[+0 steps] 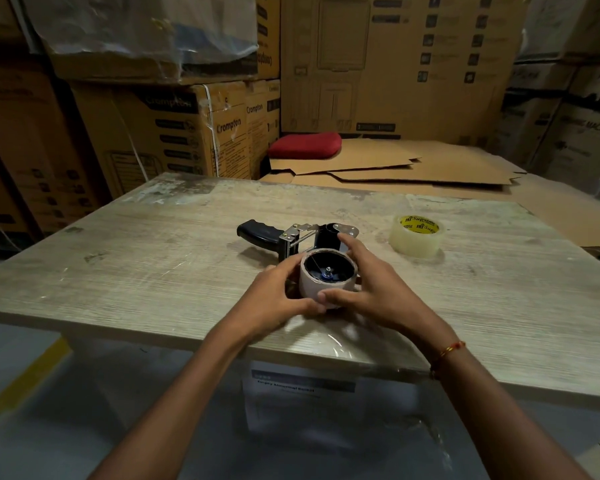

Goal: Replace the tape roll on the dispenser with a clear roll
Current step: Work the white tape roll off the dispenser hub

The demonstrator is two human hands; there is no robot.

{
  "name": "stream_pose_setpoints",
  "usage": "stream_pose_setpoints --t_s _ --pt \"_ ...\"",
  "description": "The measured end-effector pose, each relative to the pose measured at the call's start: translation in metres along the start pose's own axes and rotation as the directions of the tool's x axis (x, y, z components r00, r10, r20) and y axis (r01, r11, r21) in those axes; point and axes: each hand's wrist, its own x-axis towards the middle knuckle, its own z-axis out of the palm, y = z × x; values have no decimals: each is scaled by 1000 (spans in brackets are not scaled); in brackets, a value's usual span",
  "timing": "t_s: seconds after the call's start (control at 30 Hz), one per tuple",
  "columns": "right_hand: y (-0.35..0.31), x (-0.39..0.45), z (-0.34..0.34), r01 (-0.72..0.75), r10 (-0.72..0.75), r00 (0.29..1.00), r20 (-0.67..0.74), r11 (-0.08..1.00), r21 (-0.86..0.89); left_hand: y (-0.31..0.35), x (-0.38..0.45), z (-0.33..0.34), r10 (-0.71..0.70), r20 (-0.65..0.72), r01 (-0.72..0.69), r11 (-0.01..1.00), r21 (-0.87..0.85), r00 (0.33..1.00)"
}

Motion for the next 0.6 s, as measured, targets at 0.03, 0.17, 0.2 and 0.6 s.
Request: stream_pose_setpoints --t_s 0.03,0.17,0.2,0.6 --pt "0 1 2 1 -1 999 -35 1000 13 -2 2 2 15 -23 -14 998 63 1000" --pt "1 1 3 8 -5 995 -99 999 37 -5 4 6 76 -79 -55 969 239 994" --pt "2 0 3 7 -2 995 -103 999 52 -5 3 7 86 -88 -62 966 250 992" --pt "4 0 6 -10 30 990 -137 989 145 -6 3 4 120 -120 -81 954 290 985"
